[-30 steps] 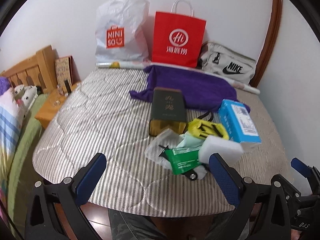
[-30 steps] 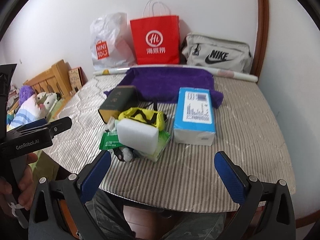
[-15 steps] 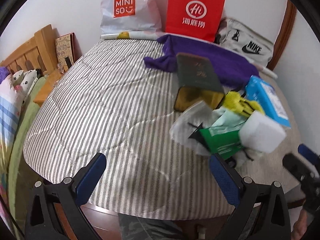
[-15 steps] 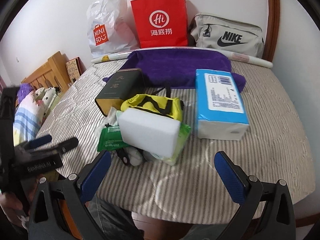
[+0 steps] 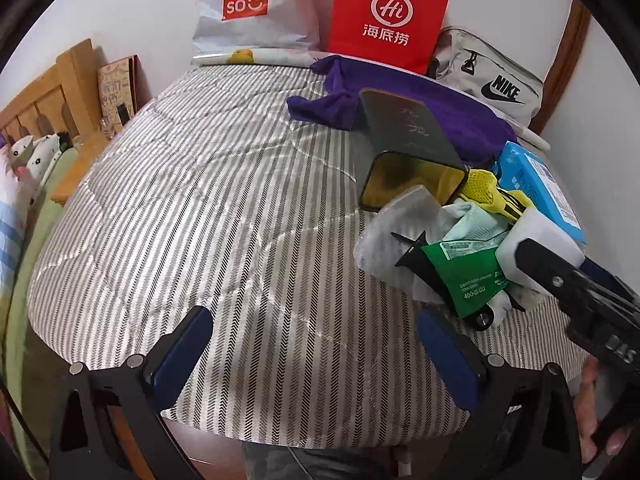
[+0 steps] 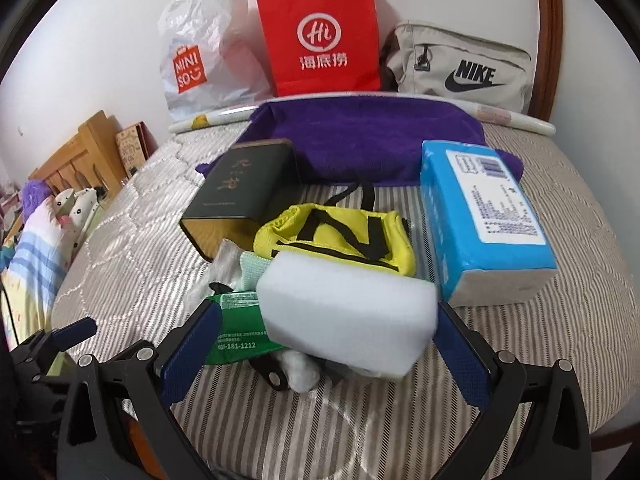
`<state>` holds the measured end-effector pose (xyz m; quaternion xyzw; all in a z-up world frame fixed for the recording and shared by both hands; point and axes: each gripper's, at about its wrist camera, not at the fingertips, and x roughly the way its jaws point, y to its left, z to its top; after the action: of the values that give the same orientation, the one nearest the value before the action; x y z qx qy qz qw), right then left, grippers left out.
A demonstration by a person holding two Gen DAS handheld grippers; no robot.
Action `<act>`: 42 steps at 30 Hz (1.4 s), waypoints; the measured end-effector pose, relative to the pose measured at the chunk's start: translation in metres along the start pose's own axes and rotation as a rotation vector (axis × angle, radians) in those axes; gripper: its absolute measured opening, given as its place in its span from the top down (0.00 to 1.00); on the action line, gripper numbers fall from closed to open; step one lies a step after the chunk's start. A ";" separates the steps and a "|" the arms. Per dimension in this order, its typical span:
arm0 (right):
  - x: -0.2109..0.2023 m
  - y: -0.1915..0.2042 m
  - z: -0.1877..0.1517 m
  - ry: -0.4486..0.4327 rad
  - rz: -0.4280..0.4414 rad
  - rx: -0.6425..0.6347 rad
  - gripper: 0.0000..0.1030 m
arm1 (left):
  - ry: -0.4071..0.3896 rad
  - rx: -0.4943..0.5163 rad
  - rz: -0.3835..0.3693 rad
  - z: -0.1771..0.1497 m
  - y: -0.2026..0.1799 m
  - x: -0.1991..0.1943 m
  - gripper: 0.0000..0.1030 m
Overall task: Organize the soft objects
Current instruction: 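Reach down and grasp the white foam sponge with the right gripper, then grasp the yellow mesh pouch with the left gripper while the right gripper holds the sponge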
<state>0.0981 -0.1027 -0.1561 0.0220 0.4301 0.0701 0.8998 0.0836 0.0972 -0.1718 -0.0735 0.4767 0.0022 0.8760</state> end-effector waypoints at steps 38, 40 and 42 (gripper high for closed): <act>-0.040 -0.117 0.005 -0.125 0.070 0.125 0.20 | -0.038 0.173 -0.112 0.062 -0.115 0.017 0.31; -0.039 -0.124 0.004 -0.122 0.075 0.135 0.20 | -0.007 0.154 -0.129 0.064 -0.118 0.026 0.42; -0.038 -0.130 0.003 -0.125 0.084 0.147 0.20 | 0.015 0.132 -0.156 0.066 -0.118 0.032 0.58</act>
<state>0.0913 -0.2366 -0.1377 0.1101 0.3758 0.0745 0.9171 0.1646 -0.0126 -0.1486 -0.0525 0.4750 -0.0983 0.8729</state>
